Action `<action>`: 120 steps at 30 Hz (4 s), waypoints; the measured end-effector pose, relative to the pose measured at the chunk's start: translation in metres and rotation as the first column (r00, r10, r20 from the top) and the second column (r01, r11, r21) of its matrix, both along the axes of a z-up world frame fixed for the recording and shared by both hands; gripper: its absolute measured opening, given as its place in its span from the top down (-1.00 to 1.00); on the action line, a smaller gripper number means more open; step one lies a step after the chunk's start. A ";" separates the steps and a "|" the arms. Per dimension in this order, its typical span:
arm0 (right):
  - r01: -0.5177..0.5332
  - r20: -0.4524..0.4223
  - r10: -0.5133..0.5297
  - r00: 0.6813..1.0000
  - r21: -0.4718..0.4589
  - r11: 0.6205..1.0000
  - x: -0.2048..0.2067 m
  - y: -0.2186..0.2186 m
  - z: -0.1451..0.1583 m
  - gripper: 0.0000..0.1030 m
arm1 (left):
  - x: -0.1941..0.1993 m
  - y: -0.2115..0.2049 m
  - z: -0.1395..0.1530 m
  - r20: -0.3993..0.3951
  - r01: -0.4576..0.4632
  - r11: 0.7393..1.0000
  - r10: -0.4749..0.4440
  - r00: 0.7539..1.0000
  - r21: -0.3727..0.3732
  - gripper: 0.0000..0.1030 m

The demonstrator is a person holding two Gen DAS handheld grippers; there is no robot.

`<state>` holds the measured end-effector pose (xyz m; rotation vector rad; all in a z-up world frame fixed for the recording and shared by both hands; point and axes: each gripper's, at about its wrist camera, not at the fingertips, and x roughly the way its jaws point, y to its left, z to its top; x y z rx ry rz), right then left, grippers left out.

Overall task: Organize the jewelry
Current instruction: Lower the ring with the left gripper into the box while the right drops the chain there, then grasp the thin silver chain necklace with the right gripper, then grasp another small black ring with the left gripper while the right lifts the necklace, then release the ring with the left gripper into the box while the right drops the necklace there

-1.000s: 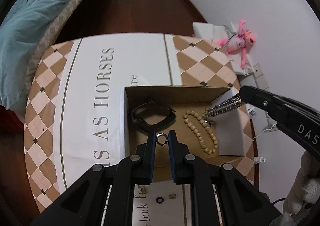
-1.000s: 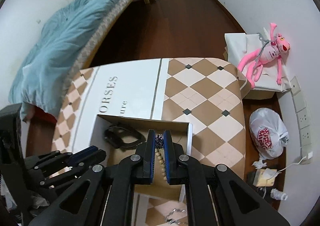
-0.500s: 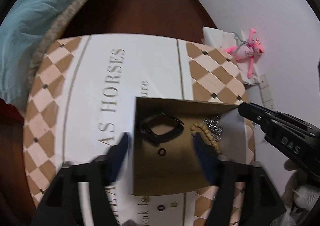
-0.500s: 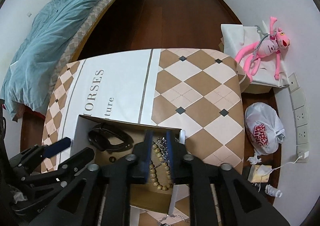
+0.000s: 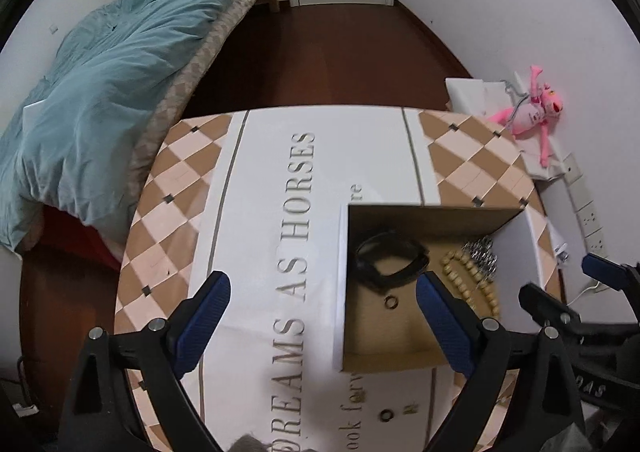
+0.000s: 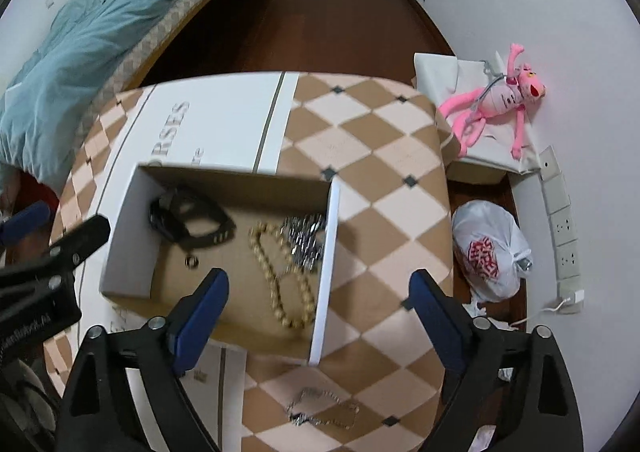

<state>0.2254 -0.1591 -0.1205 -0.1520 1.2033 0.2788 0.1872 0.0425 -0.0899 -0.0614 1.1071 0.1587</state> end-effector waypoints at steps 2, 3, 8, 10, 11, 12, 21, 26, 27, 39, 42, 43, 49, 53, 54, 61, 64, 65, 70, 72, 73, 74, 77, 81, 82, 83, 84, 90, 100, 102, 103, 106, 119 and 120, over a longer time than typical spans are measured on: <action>-0.001 0.000 0.001 1.000 0.002 1.000 -0.007 0.001 0.000 -0.87 | -0.005 0.000 0.000 0.000 -0.002 1.000 0.002 1.000 -0.006 -0.84; -0.001 0.000 0.001 1.000 0.006 1.000 -0.011 0.001 0.001 -0.87 | -0.008 -0.001 0.002 0.003 -0.004 1.000 0.004 1.000 -0.005 -0.84; 0.005 0.040 -0.007 0.999 0.053 0.999 -0.025 -0.003 0.026 -0.87 | -0.020 -0.001 0.027 0.062 -0.017 1.000 0.018 0.998 -0.014 -0.84; 0.009 0.061 -0.014 0.998 0.077 0.997 -0.032 -0.008 0.039 -0.87 | -0.024 0.001 0.037 0.090 -0.026 0.999 0.028 0.996 -0.022 -0.84; 0.010 0.067 -0.015 0.998 0.085 0.996 -0.035 -0.010 0.043 -0.87 | -0.028 0.001 0.042 0.106 -0.029 0.999 0.031 0.994 -0.022 -0.84; 0.009 0.074 -0.016 0.997 0.093 0.996 -0.041 -0.014 0.046 -0.87 | -0.032 0.000 0.045 0.117 -0.029 0.999 0.031 0.993 -0.018 -0.84; 0.136 -0.049 -0.132 0.990 0.094 0.986 -0.081 -0.065 -0.023 -0.87 | -0.080 -0.020 -0.002 0.062 -0.036 0.999 0.033 0.998 0.037 -0.84; 0.208 -0.128 -0.194 0.973 0.107 0.972 -0.094 -0.086 -0.075 -0.46 | -0.096 -0.031 -0.046 -0.041 -0.033 0.999 0.033 0.999 0.018 -0.84; 0.217 -0.145 -0.198 0.969 0.123 0.968 -0.097 -0.088 -0.084 -0.44 | -0.099 -0.033 -0.051 -0.050 -0.032 0.999 0.033 0.998 0.025 -0.84; -0.069 0.038 0.068 0.997 0.029 0.997 -0.135 -0.032 -0.082 -0.07 | -0.116 -0.030 -0.076 -0.095 -0.047 0.997 0.053 0.994 0.067 -0.84; -0.071 0.075 0.072 0.995 -0.014 0.997 -0.138 -0.029 -0.085 0.14 | -0.118 -0.027 -0.080 -0.106 -0.051 0.996 0.058 0.993 0.067 -0.84; -0.065 0.073 0.064 0.995 0.004 0.998 -0.137 -0.031 -0.085 0.53 | -0.119 -0.027 -0.081 -0.110 -0.052 0.996 0.059 0.992 0.066 -0.84; -0.027 0.047 0.023 0.999 0.075 0.997 -0.133 -0.040 -0.078 0.85 | -0.118 -0.026 -0.084 -0.113 -0.047 0.998 0.053 0.992 0.051 -0.84; 0.039 0.042 -0.047 0.998 0.179 0.983 -0.132 -0.056 -0.063 0.87 | -0.113 -0.031 -0.087 -0.111 -0.028 0.999 0.031 0.993 0.032 -0.84; 0.051 0.038 -0.060 0.997 0.203 0.978 -0.131 -0.059 -0.059 0.88 | -0.112 -0.033 -0.089 -0.114 -0.023 0.999 0.026 0.993 0.026 -0.84; 0.082 0.014 -0.088 0.996 0.253 0.964 -0.125 -0.069 -0.051 1.00 | -0.097 -0.043 -0.099 -0.104 0.017 1.000 -0.017 0.994 -0.002 -0.69; 0.095 -0.017 -0.094 0.995 0.297 0.950 -0.120 -0.075 -0.052 1.00 | -0.095 -0.048 -0.098 -0.084 0.040 0.999 -0.041 0.996 -0.014 -0.27; 0.098 -0.033 -0.092 0.995 0.315 0.944 -0.119 -0.077 -0.054 1.00 | -0.094 -0.050 -0.097 -0.072 0.054 0.998 -0.055 0.996 -0.015 -0.18; 0.114 -0.068 -0.098 0.993 0.307 0.945 -0.113 -0.081 -0.061 0.97 | -0.092 -0.064 -0.093 -0.049 0.122 0.992 -0.123 0.991 -0.020 0.78; 0.112 -0.058 -0.099 0.993 0.307 0.945 -0.114 -0.083 -0.059 0.84 | -0.093 -0.067 -0.092 -0.047 0.130 0.991 -0.131 0.990 -0.021 0.84; 0.107 -0.052 -0.096 0.994 0.299 0.948 -0.115 -0.082 -0.059 0.63 | -0.094 -0.066 -0.092 -0.046 0.129 0.991 -0.130 0.990 -0.026 0.84; 0.100 -0.048 -0.090 0.995 0.291 0.951 -0.115 -0.081 -0.059 0.37 | -0.095 -0.064 -0.092 -0.045 0.124 0.992 -0.125 0.991 -0.033 0.84; 0.059 -0.033 -0.053 0.998 0.245 0.968 -0.116 -0.072 -0.062 0.18 | -0.098 -0.056 -0.092 -0.047 0.112 0.993 -0.115 0.992 -0.047 0.84; -0.009 -0.008 0.010 1.000 0.138 0.990 -0.117 -0.053 -0.074 0.18 | -0.109 -0.048 -0.089 -0.049 0.092 0.994 -0.095 0.994 -0.056 0.84; -0.020 -0.012 0.021 1.000 0.102 0.995 -0.117 -0.049 -0.079 0.18 | -0.111 -0.046 -0.089 -0.050 0.086 0.994 -0.089 0.995 -0.061 0.84; -0.034 0.001 0.034 0.999 0.080 0.996 -0.118 -0.045 -0.081 0.18 | -0.114 -0.042 -0.087 -0.050 0.075 0.995 -0.079 0.996 -0.069 0.84; -0.049 0.017 0.048 0.999 0.044 0.998 -0.120 -0.040 -0.083 0.18 | -0.116 -0.039 -0.087 -0.050 0.071 0.995 -0.075 0.996 -0.071 0.84; -0.060 0.028 0.059 0.998 0.037 0.998 -0.122 -0.030 -0.081 0.93 | -0.124 -0.030 -0.081 -0.051 0.048 0.991 -0.054 0.997 -0.123 0.84; 0.016 0.032 -0.029 0.999 0.326 0.945 -0.119 -0.053 -0.012 0.96 | -0.118 -0.032 -0.030 0.030 0.092 0.976 -0.088 0.996 -0.200 0.84; 0.011 0.047 -0.031 0.998 0.370 0.929 -0.114 -0.056 0.011 0.96 | -0.113 -0.030 -0.014 0.056 0.104 0.970 -0.094 0.994 -0.219 0.84; 0.004 0.060 -0.029 0.998 0.390 0.921 -0.110 -0.057 0.024 0.96 | -0.109 -0.030 -0.005 0.070 0.110 0.966 -0.096 0.993 -0.233 0.84; -0.025 0.093 -0.016 0.996 0.424 0.905 -0.102 -0.051 0.056 0.96 | -0.094 -0.026 0.019 0.107 0.127 0.956 -0.102 0.989 -0.266 0.84; -0.073 0.053 0.056 0.997 0.406 0.911 -0.017 -0.006 0.075 0.96 | -0.001 -0.009 0.020 0.025 0.127 0.925 -0.127 0.992 -0.358 0.84; -0.066 0.035 0.057 0.998 0.406 0.911 -0.012 -0.004 0.070 0.96 | 0.004 -0.008 0.014 0.007 0.120 0.923 -0.126 0.992 -0.366 0.84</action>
